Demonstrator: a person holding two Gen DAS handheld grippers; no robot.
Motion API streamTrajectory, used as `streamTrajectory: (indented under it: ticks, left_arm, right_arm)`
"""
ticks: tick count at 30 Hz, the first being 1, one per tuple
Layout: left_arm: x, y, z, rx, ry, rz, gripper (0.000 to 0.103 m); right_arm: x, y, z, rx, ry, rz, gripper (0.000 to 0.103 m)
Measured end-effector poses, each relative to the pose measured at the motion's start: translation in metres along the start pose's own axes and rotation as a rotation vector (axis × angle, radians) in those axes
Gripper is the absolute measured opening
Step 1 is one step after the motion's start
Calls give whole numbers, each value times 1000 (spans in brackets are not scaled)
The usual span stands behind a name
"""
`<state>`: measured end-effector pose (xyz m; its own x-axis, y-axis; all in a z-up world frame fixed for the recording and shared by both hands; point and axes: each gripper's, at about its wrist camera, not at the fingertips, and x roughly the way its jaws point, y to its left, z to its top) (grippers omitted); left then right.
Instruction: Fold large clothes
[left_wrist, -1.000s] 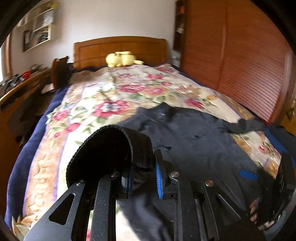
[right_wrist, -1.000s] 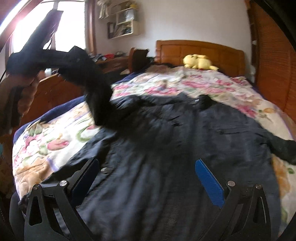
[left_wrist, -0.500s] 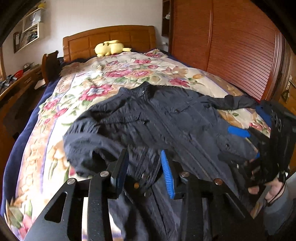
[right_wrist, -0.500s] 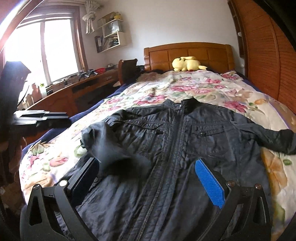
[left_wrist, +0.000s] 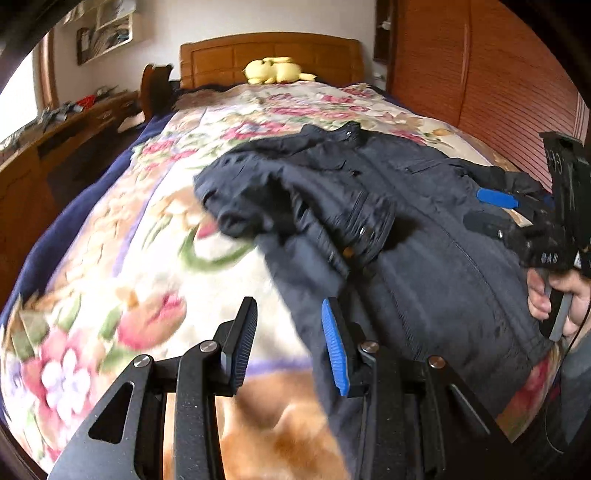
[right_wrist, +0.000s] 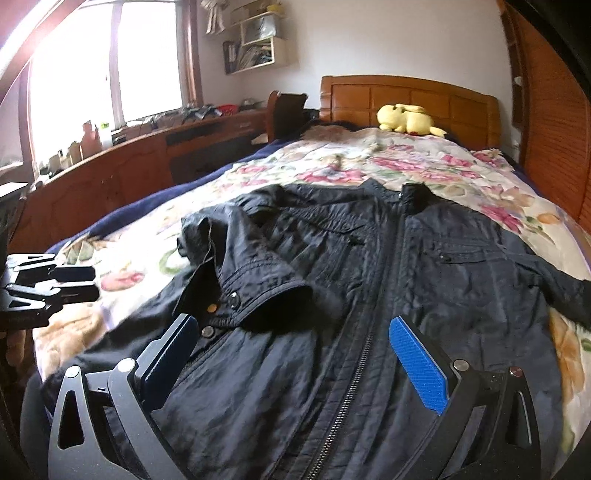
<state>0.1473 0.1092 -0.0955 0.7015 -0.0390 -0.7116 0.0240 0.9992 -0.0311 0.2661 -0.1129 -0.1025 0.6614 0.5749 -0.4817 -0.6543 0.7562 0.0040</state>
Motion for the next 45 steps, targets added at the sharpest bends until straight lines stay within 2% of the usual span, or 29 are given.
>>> streamTrajectory:
  ticks: [4, 10, 14, 18, 23, 24, 25, 26, 27, 28, 31, 35, 38, 42, 45]
  left_arm:
    - [3, 12, -17, -46, 1, -9, 37]
    - [11, 26, -35, -74, 2, 8, 37]
    - [9, 34, -44, -71, -7, 19, 37]
    - [3, 47, -49, -93, -15, 12, 37]
    - [-5, 56, -56, -104, -22, 20, 37]
    - [-6, 58, -56, -106, -22, 21, 37]
    - [-6, 59, -57, -108, -22, 21, 37]
    - [-7, 60, -58, -111, -23, 20, 37]
    - [-7, 60, -59, -113, -23, 19, 37]
    - [-7, 60, -58, -113, -22, 18, 37]
    - [-8, 57, -57, -105, -24, 11, 37]
    - [-16, 47, -52, -94, -52, 2, 37]
    - [-20, 40, -45, -94, -73, -18, 37]
    - [-24, 25, -34, -74, -99, -26, 37]
    - [-22, 13, -26, -60, -108, -41, 37]
  right_arm:
    - [11, 13, 11, -26, 25, 18, 99]
    - [35, 41, 35, -186, 71, 1, 94]
    - [69, 51, 47, -249, 133, -4, 91]
    - [113, 51, 53, -260, 213, -10, 86]
    - [155, 42, 42, -267, 317, -32, 74]
    - [157, 40, 40, -259, 321, -16, 64]
    - [156, 39, 39, -259, 315, -4, 48]
    - [152, 40, 38, -274, 308, 0, 38]
    - [148, 42, 36, -302, 303, -14, 22]
    - [142, 43, 34, -326, 292, -32, 17]
    - [114, 40, 34, -343, 241, -49, 13]
    - [55, 12, 37, -217, 142, -24, 13]
    - [10, -12, 28, -136, 83, -39, 13]
    - [-34, -37, 6, -68, 67, -59, 13]
    - [-48, -49, -11, -60, 89, -96, 13]
